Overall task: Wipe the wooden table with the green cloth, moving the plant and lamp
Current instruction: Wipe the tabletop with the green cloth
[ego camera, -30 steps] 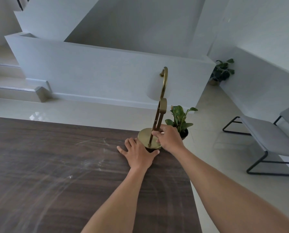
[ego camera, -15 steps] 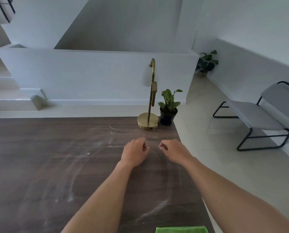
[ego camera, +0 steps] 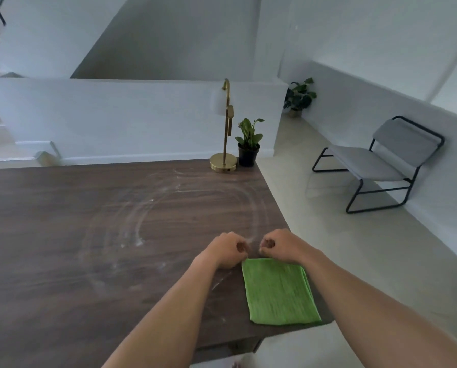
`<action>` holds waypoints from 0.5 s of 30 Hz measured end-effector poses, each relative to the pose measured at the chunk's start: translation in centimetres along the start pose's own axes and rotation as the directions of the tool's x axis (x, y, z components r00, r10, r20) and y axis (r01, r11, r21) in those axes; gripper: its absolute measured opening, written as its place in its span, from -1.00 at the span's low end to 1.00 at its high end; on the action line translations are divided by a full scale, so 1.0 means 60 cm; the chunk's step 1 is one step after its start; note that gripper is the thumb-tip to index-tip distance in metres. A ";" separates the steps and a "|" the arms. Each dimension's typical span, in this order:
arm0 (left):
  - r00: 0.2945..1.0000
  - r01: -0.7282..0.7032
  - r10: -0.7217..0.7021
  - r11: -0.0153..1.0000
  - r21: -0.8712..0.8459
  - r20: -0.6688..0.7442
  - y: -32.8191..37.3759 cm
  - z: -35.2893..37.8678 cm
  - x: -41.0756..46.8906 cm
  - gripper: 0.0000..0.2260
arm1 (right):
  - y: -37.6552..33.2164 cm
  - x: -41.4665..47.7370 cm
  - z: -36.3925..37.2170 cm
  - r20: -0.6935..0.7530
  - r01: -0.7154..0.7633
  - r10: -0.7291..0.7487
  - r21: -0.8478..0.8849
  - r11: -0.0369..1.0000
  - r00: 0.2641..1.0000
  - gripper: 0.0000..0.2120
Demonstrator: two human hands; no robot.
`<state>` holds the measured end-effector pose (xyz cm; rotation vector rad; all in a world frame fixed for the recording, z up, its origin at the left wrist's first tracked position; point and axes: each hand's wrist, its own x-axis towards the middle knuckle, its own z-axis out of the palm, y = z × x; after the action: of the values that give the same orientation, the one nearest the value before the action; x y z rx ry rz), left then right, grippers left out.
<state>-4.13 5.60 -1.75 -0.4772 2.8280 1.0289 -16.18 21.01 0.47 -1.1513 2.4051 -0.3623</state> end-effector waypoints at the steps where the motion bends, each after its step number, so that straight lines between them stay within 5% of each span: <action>1: 1.000 -0.007 0.007 0.999 0.046 0.009 0.004 0.009 -0.009 -0.79 | 0.003 -0.012 0.006 0.009 0.002 -0.002 -0.008 1.000 1.000 -0.96; 9: 0.986 -0.027 0.057 0.982 0.189 -0.159 0.025 0.036 -0.049 -0.86 | -0.001 -0.062 0.039 -0.082 0.018 -0.027 -0.104 0.994 0.996 -0.81; 15: 0.984 -0.033 0.015 0.995 -0.097 -0.179 0.044 0.007 -0.053 -0.94 | -0.002 -0.067 0.013 -0.112 0.019 -0.018 0.007 1.000 0.994 -0.94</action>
<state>-1.98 8.60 0.18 -0.5738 2.9540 1.1931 -13.47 24.07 0.96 -1.1800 2.4877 -0.4533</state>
